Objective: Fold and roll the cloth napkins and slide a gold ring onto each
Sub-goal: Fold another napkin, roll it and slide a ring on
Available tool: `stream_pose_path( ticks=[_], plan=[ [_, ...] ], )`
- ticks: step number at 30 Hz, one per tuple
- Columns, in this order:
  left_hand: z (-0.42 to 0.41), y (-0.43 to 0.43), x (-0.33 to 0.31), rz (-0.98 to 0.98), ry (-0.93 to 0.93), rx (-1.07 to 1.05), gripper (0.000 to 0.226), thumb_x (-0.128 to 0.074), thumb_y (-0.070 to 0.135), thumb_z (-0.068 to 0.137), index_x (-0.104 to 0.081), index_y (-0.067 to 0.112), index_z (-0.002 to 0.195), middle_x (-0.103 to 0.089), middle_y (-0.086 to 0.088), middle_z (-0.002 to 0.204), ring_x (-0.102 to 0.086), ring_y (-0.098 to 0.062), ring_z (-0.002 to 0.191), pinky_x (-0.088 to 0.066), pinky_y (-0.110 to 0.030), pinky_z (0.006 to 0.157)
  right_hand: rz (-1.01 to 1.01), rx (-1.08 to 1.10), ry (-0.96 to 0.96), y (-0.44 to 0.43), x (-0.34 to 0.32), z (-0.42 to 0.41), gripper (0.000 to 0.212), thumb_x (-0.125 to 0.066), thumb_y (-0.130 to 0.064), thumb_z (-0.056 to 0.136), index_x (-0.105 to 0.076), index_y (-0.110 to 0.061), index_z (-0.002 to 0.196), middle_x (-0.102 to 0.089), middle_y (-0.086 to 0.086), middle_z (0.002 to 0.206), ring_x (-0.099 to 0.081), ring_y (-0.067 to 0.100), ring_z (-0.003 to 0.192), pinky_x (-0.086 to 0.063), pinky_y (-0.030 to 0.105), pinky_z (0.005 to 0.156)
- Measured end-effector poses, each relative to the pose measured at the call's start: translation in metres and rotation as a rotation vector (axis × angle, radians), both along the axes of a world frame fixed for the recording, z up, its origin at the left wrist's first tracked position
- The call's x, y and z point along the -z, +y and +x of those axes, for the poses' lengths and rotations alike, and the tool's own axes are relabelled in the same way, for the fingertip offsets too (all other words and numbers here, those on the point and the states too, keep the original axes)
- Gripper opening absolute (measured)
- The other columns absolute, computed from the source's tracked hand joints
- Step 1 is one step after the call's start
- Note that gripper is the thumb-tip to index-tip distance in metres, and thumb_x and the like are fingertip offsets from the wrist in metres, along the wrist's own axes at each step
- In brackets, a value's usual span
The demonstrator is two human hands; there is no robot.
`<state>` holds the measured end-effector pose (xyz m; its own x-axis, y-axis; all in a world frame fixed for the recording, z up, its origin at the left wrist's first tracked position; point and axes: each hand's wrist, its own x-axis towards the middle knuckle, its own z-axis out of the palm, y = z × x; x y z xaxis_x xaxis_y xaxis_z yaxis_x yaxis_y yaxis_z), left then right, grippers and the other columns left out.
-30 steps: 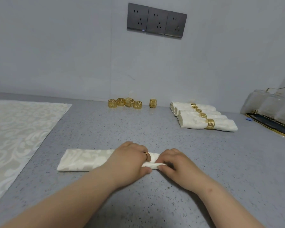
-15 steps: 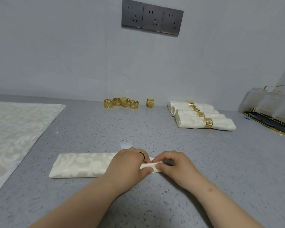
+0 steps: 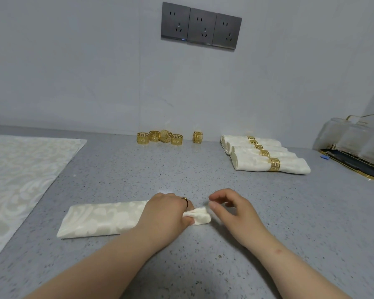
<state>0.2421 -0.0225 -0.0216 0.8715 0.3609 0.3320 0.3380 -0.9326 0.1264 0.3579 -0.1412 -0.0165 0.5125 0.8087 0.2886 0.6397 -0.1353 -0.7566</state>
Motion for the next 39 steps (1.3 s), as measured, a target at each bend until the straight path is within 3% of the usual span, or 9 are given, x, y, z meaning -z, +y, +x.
stream_pose_path(
  ticks=[4,6,11,17,22,25,27,32,39],
  plan=[
    [0.004,0.031,-0.003,-0.002,-0.006,-0.037,0.027,-0.046,0.036,0.092,-0.059,0.030,0.114,-0.065,0.003,0.107,-0.055,-0.015,0.100,-0.020,-0.009,0.055,-0.167,0.059,-0.122,0.014,-0.003,0.023,0.007,-0.054,-0.023,0.090,-0.057,-0.027,0.095,-0.053,-0.013,0.095,-0.050,0.003,0.090,-0.034,0.008,0.071],
    [0.005,0.051,-0.002,-0.023,-0.027,-0.060,0.029,-0.044,0.039,0.091,-0.059,0.030,0.114,-0.065,0.003,0.107,-0.056,-0.015,0.099,-0.015,-0.004,0.055,-0.270,0.054,-0.236,0.029,-0.005,0.039,0.020,-0.052,-0.023,0.092,-0.059,-0.019,0.110,-0.053,-0.006,0.106,-0.049,0.010,0.103,-0.031,0.013,0.075],
    [0.003,0.088,0.009,-0.103,-0.195,-0.150,0.083,-0.009,0.060,0.057,-0.065,0.029,0.109,-0.068,0.003,0.100,-0.058,-0.016,0.095,-0.020,-0.004,0.058,-0.382,0.100,-0.349,0.090,-0.016,0.070,0.032,-0.048,-0.021,0.094,-0.053,-0.013,0.125,-0.051,0.003,0.130,-0.045,0.018,0.120,-0.034,0.023,0.095],
    [0.005,0.103,0.020,-0.250,-0.240,-0.163,0.046,-0.030,0.052,0.077,-0.063,0.035,0.105,-0.066,0.010,0.099,-0.054,-0.005,0.086,-0.032,-0.007,0.062,-0.418,0.132,-0.485,0.189,-0.012,0.098,0.039,-0.039,-0.021,0.097,-0.043,-0.012,0.135,-0.044,0.008,0.140,-0.040,0.025,0.127,-0.033,0.035,0.105],
    [0.005,0.112,0.021,-0.260,-0.148,-0.204,0.084,-0.005,0.065,0.049,-0.063,0.034,0.102,-0.066,0.011,0.096,-0.056,-0.001,0.087,-0.039,-0.013,0.072,-0.427,0.175,-0.535,0.257,-0.005,0.119,0.048,-0.040,-0.006,0.093,-0.031,-0.009,0.140,-0.032,0.008,0.147,-0.030,0.028,0.133,-0.030,0.036,0.107],
    [0.004,0.111,0.023,-0.344,-0.174,-0.187,0.031,-0.034,0.062,0.076,-0.058,0.045,0.086,-0.066,0.014,0.094,-0.056,-0.001,0.090,-0.039,-0.014,0.074,-0.439,0.165,-0.564,0.272,-0.006,0.124,0.059,-0.036,0.000,0.090,-0.019,-0.013,0.145,-0.021,0.004,0.153,-0.018,0.029,0.139,-0.020,0.037,0.112],
    [0.005,0.109,0.022,-0.379,-0.209,-0.194,0.012,-0.045,0.050,0.086,-0.054,0.049,0.079,-0.065,0.015,0.090,-0.057,-0.002,0.088,-0.040,-0.014,0.073,-0.428,0.177,-0.561,0.279,-0.006,0.126,0.059,-0.036,-0.001,0.090,-0.020,-0.014,0.145,-0.025,0.007,0.151,-0.019,0.029,0.138,-0.021,0.038,0.111],
    [0.005,0.111,0.022,-0.376,-0.208,-0.207,0.033,-0.032,0.058,0.076,-0.059,0.051,0.094,-0.063,0.017,0.090,-0.057,-0.002,0.094,-0.041,-0.015,0.079,-0.378,0.332,-0.637,0.291,0.000,0.129,0.038,-0.041,-0.004,0.089,-0.045,-0.011,0.126,-0.056,0.012,0.122,-0.042,0.029,0.120,-0.022,0.036,0.106],
    [0.003,0.107,0.021,-0.368,-0.221,-0.205,0.052,-0.025,0.060,0.062,-0.063,0.040,0.091,-0.066,0.010,0.088,-0.057,-0.003,0.087,-0.040,-0.018,0.077,-0.339,0.329,-0.653,0.270,-0.004,0.129,0.027,-0.042,-0.010,0.091,-0.060,-0.012,0.111,-0.061,0.011,0.114,-0.044,0.028,0.116,-0.028,0.032,0.098]
  ],
)
